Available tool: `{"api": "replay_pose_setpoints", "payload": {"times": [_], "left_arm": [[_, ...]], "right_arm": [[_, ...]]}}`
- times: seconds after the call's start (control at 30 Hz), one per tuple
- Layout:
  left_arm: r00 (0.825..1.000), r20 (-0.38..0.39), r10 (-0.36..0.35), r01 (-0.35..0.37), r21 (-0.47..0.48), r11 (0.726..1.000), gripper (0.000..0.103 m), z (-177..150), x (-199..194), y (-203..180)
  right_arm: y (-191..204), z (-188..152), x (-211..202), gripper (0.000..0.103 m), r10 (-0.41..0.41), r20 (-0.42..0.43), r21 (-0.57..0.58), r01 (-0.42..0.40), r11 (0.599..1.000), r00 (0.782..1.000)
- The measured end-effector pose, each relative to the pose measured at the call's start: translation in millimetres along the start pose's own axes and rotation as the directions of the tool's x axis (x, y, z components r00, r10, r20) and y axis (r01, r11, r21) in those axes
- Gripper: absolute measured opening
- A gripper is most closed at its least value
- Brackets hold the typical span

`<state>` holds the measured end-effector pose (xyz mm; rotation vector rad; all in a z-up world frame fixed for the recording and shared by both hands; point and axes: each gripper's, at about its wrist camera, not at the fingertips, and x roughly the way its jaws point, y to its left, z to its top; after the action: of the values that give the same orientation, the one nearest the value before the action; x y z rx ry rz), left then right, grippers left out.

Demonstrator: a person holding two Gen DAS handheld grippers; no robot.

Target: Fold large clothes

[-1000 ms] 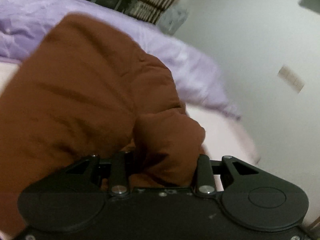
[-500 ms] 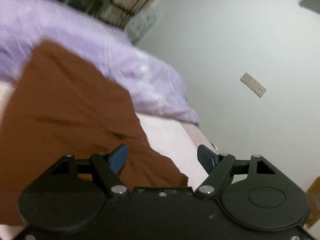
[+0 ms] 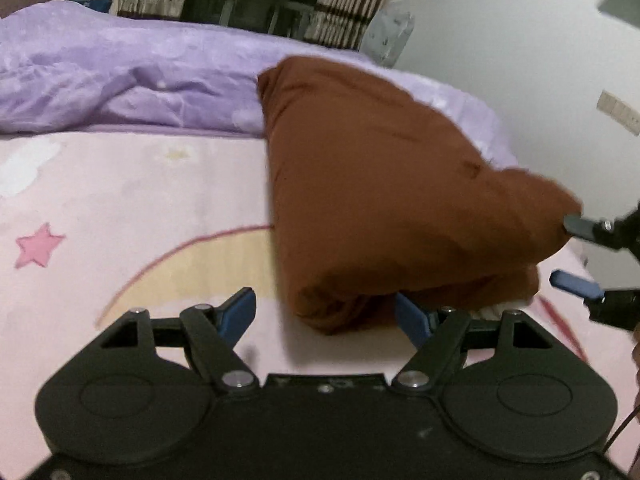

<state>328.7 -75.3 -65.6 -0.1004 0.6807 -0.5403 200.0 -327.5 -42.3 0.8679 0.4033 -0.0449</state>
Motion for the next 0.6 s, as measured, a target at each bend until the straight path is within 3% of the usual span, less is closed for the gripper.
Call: {"api": "replay_pose_setpoints", "payload": {"times": [0.23, 0.27, 0.3, 0.33, 0.37, 0.4, 0.5, 0.6], "left_arm": [[1.0, -0.015, 0.021, -0.021, -0.009, 1.0, 0.075, 7, 22, -5], [1.0, -0.013, 0.028, -0.028, -0.009, 1.0, 0.074, 8, 21, -6], [0.999, -0.007, 0.032, -0.032, -0.004, 0.999, 0.07, 9, 8, -6], [0.999, 0.0, 0.032, -0.032, 0.006, 0.999, 0.066, 11, 8, -8], [1.0, 0.011, 0.02, -0.02, 0.02, 1.0, 0.057, 12, 4, -11], [1.0, 0.018, 0.023, -0.023, 0.033, 0.999, 0.056, 13, 1, -12], [0.999, 0.042, -0.001, -0.002, 0.064, 0.998, 0.048, 20, -7, -17], [0.999, 0.049, -0.003, -0.001, 0.07, 0.998, 0.048, 25, -9, -19]], "right_arm": [[-3, 14, 37, 0.086, -0.022, 0.022, 0.07, 0.021, 0.997, 1.0], [-3, 15, 43, 0.079, -0.032, 0.016, 0.067, 0.031, 0.997, 0.999], [-3, 17, 49, 0.055, -0.039, 0.009, 0.06, 0.038, 0.997, 0.999], [-3, 19, 49, 0.038, -0.027, 0.009, 0.056, 0.027, 0.998, 1.0], [-1, 21, 48, 0.034, -0.017, 0.013, 0.051, 0.016, 0.999, 1.0], [1, 24, 43, 0.028, -0.007, 0.023, 0.043, 0.006, 0.999, 1.0], [10, 35, 17, 0.024, 0.01, 0.111, -0.016, -0.009, 1.0, 0.994], [1, 48, -2, 0.023, 0.004, 0.176, -0.02, -0.001, 1.0, 0.984]]}}
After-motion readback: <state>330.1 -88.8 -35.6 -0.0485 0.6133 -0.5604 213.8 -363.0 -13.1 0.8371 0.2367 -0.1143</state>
